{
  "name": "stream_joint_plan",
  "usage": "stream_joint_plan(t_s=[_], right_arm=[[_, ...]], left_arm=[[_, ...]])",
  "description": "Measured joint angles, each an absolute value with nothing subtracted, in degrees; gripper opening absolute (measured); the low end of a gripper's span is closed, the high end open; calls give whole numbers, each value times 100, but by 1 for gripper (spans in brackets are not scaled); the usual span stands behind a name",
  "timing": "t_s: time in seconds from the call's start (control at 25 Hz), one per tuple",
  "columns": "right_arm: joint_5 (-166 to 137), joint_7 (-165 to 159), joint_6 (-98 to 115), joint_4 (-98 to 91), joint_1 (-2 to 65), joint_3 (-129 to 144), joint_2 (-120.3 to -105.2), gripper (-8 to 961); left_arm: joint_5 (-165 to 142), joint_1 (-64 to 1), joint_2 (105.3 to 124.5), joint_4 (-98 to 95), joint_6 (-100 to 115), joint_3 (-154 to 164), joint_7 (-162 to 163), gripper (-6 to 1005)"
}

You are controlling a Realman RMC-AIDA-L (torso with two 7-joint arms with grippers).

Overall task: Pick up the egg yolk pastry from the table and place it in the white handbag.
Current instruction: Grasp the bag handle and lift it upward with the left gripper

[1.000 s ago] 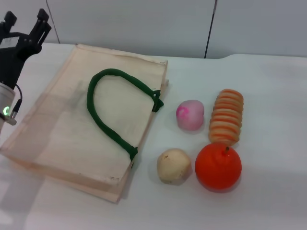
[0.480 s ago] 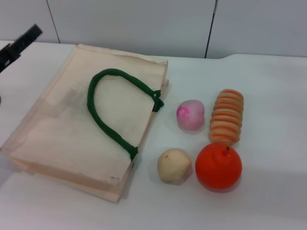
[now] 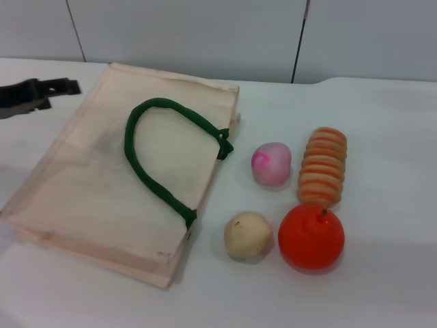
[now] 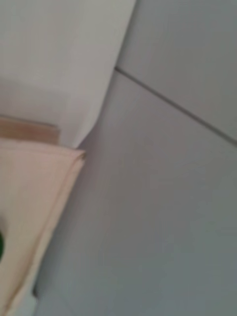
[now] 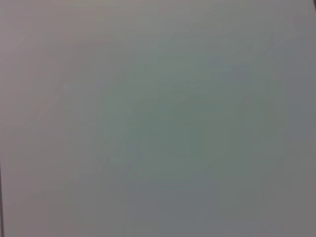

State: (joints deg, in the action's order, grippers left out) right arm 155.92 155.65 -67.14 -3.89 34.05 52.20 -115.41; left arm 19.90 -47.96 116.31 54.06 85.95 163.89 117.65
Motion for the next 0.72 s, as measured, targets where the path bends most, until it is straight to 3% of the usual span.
stream_joint_plan(t_s=[0.6, 0.72], right_arm=[[15626, 15550, -6714, -386, 3410, 5173, -11540, 893], [15634, 15544, -6714, -386, 3407, 5168, -11540, 893]], left_arm=[[56, -5731, 11565, 4489, 8015, 16401, 12039, 876], [-127, -5802, 11547, 4261, 7741, 16406, 12072, 820]])
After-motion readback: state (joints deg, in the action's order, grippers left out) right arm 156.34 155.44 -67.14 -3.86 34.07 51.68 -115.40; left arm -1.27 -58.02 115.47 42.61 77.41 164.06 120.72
